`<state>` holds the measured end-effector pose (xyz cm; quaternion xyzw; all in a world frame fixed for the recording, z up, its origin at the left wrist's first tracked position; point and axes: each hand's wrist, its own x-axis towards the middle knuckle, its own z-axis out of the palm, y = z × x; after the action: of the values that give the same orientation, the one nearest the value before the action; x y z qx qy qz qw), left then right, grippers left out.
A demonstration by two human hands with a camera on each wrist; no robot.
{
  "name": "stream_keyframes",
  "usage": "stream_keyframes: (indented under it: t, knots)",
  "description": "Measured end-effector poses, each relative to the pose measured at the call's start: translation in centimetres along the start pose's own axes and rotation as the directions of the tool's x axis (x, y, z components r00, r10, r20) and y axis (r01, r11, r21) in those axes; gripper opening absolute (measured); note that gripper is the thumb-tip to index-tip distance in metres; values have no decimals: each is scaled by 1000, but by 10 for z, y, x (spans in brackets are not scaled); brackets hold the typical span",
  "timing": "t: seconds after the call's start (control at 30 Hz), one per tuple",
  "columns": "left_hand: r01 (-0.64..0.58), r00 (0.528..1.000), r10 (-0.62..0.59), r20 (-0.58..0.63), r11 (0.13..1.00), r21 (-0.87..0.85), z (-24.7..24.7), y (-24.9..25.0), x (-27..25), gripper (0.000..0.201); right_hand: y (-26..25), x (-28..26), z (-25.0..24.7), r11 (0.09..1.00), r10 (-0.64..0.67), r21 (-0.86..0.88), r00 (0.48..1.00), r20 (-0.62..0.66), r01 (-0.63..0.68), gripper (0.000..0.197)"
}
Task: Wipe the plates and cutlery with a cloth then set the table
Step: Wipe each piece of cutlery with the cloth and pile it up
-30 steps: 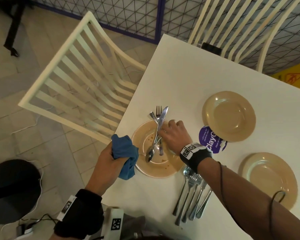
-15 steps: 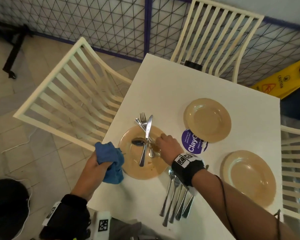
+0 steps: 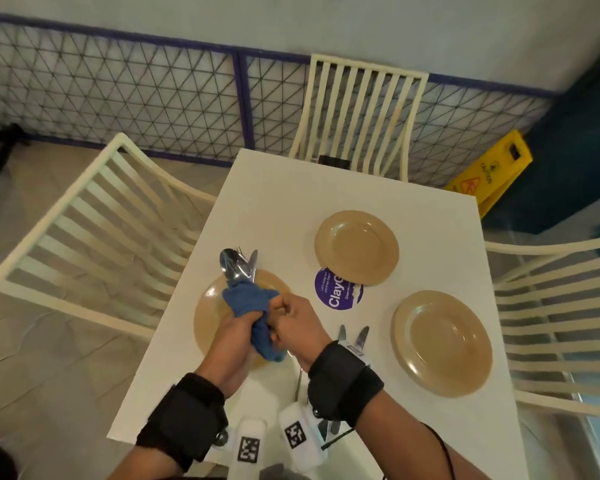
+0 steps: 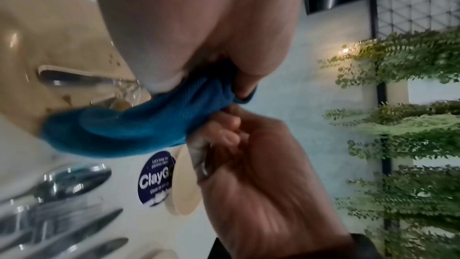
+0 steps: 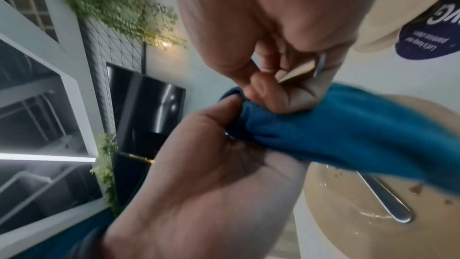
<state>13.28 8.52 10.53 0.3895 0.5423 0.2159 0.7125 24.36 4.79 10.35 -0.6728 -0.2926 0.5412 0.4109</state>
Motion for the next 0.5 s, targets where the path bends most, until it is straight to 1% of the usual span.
stream_keyframes:
  t: [0.03, 0.1, 0.13, 0.17, 0.23, 0.27, 0.3, 0.37, 0.4, 0.43, 0.5]
  knots:
    - [-21, 1000, 21, -2, 1000, -8, 8, 2, -4, 27, -1, -4, -1, 999, 10, 48, 1000, -10, -10, 23]
    - [-96, 995, 94, -39, 993, -73, 18, 11, -8, 23, -4, -19, -7, 996, 32, 83, 999, -15, -30, 30]
    - [-132, 990, 125, -72, 985, -115, 20, 16, -8, 20, -5, -28, -10, 996, 29, 86, 999, -21, -27, 30]
    - [-163, 985, 153, -77, 974, -155, 21, 22, -9, 17, -8, -37, -14, 995, 15, 99, 1000, -26, -12, 28]
    - [-212, 977, 201, -77, 961, -177, 34, 32, -11, 15, -15, -48, -21, 990, -42, 130, 998, -54, 49, 23]
    - [-226, 972, 210, -102, 957, -182, 38, 36, -10, 16, -17, -51, -24, 989, -70, 124, 995, -68, 78, 20]
    - [-236, 967, 208, -147, 950, -205, 40, 40, -8, 22, -17, -55, -28, 990, -79, 112, 994, -73, 87, 16]
    - [-271, 951, 216, -220, 925, -265, 40, 48, 2, 43, -16, -66, -37, 991, -37, 125, 998, -55, 43, 12]
    - [-272, 953, 220, -209, 923, -270, 39, 51, 7, 49, -14, -73, -42, 989, -8, 145, 999, -36, 13, 13]
    - [-270, 956, 225, -191, 928, -257, 41, 52, 7, 48, -12, -78, -46, 986, 15, 166, 1000, -22, -11, 14]
    - [-240, 967, 216, -132, 950, -200, 53, 49, -5, 33, -11, -81, -54, 982, 34, 187, 999, -18, -30, 14]
